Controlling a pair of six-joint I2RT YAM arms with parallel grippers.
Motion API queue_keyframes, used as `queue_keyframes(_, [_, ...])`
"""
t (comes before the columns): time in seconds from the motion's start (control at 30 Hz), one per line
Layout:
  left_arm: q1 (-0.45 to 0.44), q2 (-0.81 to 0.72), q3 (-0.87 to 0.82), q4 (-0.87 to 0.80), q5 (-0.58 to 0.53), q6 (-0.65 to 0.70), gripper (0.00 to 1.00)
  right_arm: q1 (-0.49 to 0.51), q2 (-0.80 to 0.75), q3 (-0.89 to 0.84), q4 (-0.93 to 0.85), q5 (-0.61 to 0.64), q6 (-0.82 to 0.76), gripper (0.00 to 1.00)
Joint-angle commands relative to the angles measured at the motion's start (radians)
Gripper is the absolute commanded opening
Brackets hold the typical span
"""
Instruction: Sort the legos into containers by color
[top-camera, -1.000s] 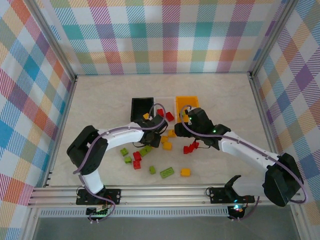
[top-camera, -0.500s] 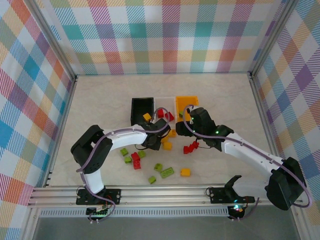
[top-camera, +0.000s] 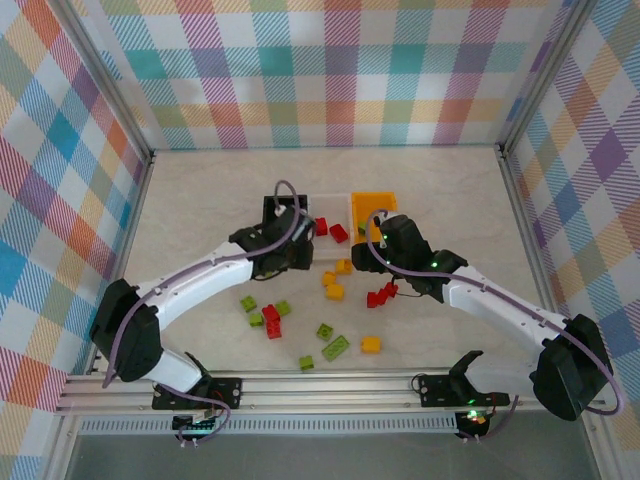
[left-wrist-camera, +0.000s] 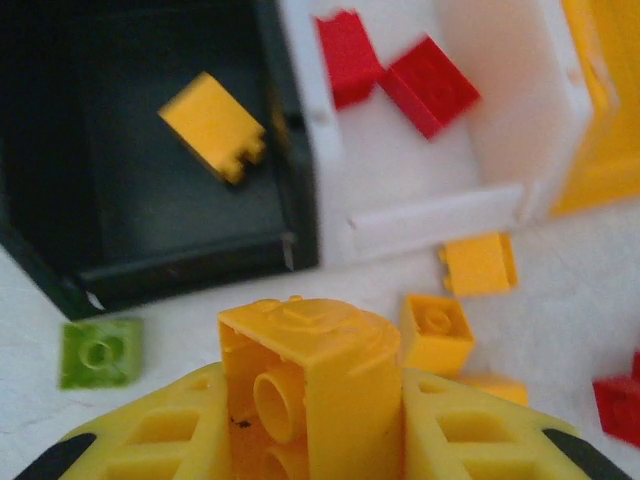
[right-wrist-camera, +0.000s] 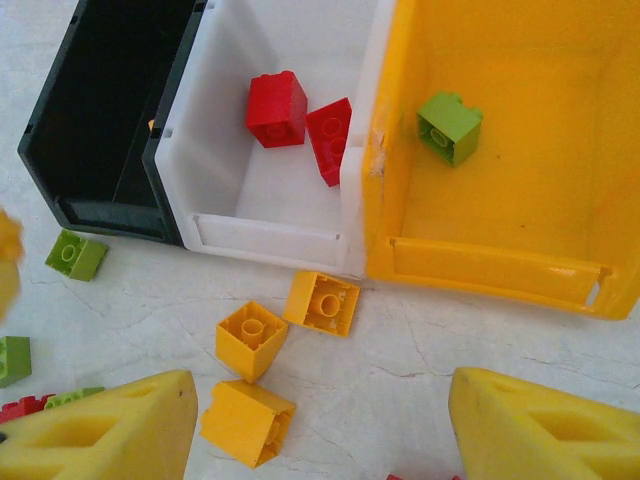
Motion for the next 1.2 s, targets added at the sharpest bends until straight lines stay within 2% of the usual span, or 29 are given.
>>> queue_keyframes(0.0, [0.125,0.094,0.091,0.015,0.027,-0.027,0.29,-0.001,-0.005,-0.006,-0.004,-0.001,0.008,0.68])
queue_keyframes(0.2, [0.224,0.230,0.211,0.015,0.047,-0.040,0.31,-0.001,-0.013,-0.006,-0.023,-0.015,0.003,0.68])
queue_keyframes(0.3, [0.234,0.289,0.265,-0.004,0.052,-0.037,0.46,-0.001,-0.016,-0.007,-0.034,-0.027,0.002,0.69])
queue_keyframes(0.37, [0.233,0.312,0.292,-0.012,0.056,-0.036,0.59,-0.001,-0.020,-0.006,-0.040,-0.033,-0.001,0.70])
queue_keyframes(0.5, [0.233,0.302,0.317,-0.012,0.086,-0.048,0.74,-0.001,-0.031,-0.009,-0.051,-0.052,-0.007,0.71])
queue_keyframes(0.7, [0.217,0.156,0.255,0.030,0.171,-0.065,0.89,0.010,-0.015,-0.009,-0.069,-0.164,-0.040,0.72])
queue_keyframes(0.77, [0.198,0.090,0.207,0.047,0.195,-0.067,1.00,0.043,0.002,-0.008,-0.089,-0.185,-0.052,0.72])
queue_keyframes(1.0, [0.111,-0.155,-0.033,0.083,0.217,-0.106,1.00,0.273,0.120,-0.045,-0.120,-0.186,-0.037,0.72])
queue_keyframes(1.17, [0.100,-0.311,-0.201,0.106,0.223,-0.158,1.00,0.420,0.237,-0.017,-0.116,-0.124,-0.038,0.71])
